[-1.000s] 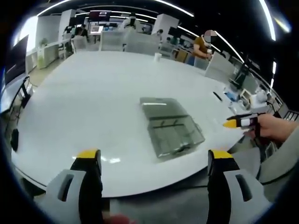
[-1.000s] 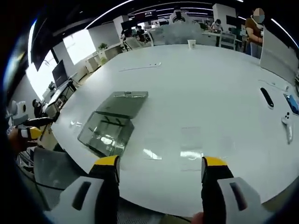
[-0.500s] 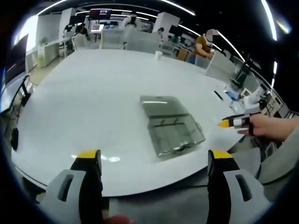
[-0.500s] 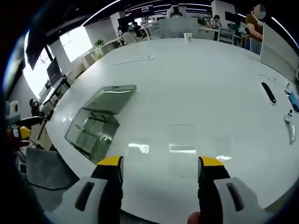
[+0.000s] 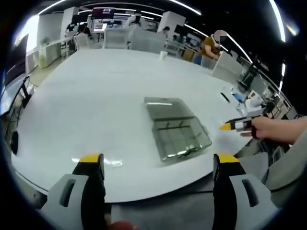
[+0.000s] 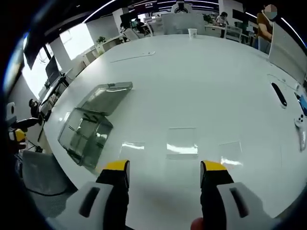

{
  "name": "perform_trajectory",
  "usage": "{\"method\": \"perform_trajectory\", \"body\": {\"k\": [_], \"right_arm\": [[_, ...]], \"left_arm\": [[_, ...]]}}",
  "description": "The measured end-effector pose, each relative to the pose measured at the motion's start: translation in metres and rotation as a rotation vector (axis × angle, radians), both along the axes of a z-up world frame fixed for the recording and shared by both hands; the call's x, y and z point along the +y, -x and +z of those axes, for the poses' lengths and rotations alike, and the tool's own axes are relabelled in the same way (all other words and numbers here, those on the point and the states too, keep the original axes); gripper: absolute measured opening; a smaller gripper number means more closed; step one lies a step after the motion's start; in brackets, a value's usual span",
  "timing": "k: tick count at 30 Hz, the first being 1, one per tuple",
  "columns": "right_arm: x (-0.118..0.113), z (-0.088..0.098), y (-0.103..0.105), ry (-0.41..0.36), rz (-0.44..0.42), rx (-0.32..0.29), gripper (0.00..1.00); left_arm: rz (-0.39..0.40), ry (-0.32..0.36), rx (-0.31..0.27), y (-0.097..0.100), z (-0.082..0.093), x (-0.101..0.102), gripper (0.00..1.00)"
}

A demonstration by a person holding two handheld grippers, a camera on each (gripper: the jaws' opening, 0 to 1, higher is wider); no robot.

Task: Insert the divider into the dual guide fixture by aligning both edges with the guide slots and pushing it downward to the bottom, including one-sided entry, uneven engagement, binding, and posture correction.

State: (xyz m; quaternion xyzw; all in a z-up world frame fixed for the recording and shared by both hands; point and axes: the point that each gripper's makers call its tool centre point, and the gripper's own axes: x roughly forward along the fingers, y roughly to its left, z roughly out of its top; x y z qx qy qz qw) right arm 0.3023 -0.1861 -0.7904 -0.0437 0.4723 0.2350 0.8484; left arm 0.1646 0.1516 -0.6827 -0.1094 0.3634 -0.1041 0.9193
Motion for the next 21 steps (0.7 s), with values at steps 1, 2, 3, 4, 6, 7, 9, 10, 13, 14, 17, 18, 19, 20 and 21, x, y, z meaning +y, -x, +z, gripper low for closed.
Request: {"method": "perform_trajectory", "body": {"k": [1,2,3,4,6,7,9,10,13,14,17,18,19,20,21], "right_arm": [[0.0,-0.002,0.0,0.004,-0.001,0.003,0.56],[-0.001,-0.003,-0.001,0.005,-0.002,0.005,0.56],[-0.001,-0.004,-0.001,0.008,-0.003,0.007,0.55],[-0.001,-0.005,-0.002,0.011,-0.002,0.005,0.54],[-0.002,-0.007,-0.003,0.018,0.004,0.002,0.54],[-0.002,-0.008,-0.004,0.022,0.004,0.006,0.54],[-0.002,-0.009,-0.005,0.026,0.005,0.005,0.53],[-0.003,-0.01,-0.006,0.033,0.008,0.002,0.52],[-0.005,-0.012,-0.009,0.043,0.008,0.001,0.51],[-0.006,-0.014,-0.01,0.045,0.009,0.004,0.51],[-0.007,-0.018,-0.01,0.058,0.018,0.01,0.5],[-0.007,-0.018,-0.011,0.06,0.021,0.008,0.5],[-0.006,-0.019,-0.011,0.062,0.024,0.007,0.49],[-0.007,-0.02,-0.011,0.072,0.029,0.007,0.49],[-0.007,-0.019,-0.011,0.075,0.029,0.003,0.48]], "left_arm": [[0.001,0.001,0.001,0.0,0.0,0.0,0.93],[0.001,0.001,0.002,0.0,0.0,0.0,0.93],[0.002,0.001,0.002,0.0,-0.001,0.0,0.93],[0.002,0.002,0.004,0.0,-0.001,0.0,0.93],[0.002,0.002,0.006,0.0,-0.002,0.0,0.93],[0.002,0.002,0.006,0.0,-0.002,0.0,0.93],[0.003,0.003,0.007,0.0,-0.002,-0.001,0.92],[0.003,0.002,0.008,0.0,-0.003,-0.001,0.92],[0.002,0.002,0.011,0.0,-0.004,-0.001,0.92],[0.001,0.002,0.011,0.0,-0.004,-0.001,0.92],[0.001,0.002,0.015,0.0,-0.005,-0.001,0.92],[0.001,0.001,0.015,0.0,-0.005,-0.001,0.92],[0.002,0.001,0.015,0.0,-0.005,-0.001,0.92],[0.003,0.002,0.015,0.0,-0.005,0.0,0.92],[0.003,0.001,0.016,0.0,-0.005,0.0,0.92]]}}
